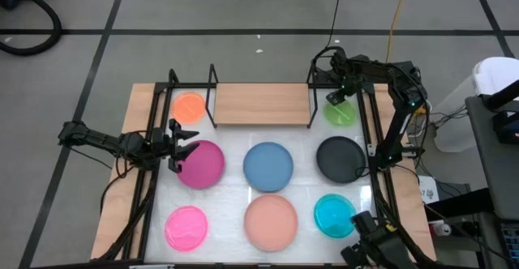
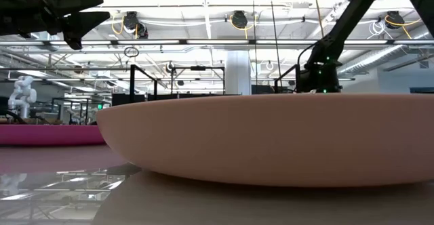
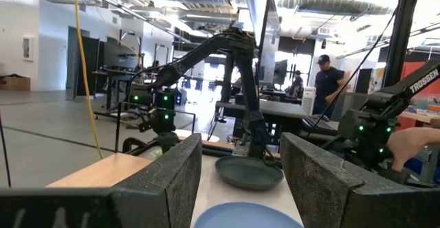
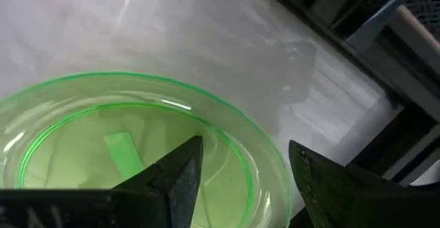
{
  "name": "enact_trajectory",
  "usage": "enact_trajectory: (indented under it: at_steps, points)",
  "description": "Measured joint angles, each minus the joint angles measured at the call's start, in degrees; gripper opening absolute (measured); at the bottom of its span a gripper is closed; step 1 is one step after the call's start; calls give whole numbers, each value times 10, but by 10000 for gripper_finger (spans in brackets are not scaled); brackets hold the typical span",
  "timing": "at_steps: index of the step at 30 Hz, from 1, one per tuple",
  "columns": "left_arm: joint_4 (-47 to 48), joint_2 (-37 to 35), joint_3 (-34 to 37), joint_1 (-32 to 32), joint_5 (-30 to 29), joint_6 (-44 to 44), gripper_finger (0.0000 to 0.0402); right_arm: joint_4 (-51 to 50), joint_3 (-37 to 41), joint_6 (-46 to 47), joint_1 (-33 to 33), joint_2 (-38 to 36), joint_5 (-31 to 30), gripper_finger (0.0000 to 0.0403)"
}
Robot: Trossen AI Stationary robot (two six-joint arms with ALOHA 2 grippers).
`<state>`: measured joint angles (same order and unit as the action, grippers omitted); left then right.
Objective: Place and stack plates onto a shelf
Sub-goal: Put the green plate on the shelf
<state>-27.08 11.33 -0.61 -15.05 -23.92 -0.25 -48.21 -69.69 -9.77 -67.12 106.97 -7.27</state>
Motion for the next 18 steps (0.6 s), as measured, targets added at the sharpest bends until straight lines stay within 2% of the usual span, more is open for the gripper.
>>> enact_trajectory:
  at_steps: [18]
  points:
    - [0,0,0,0,0,0,202,40,0,54,0,-11,-2,199]
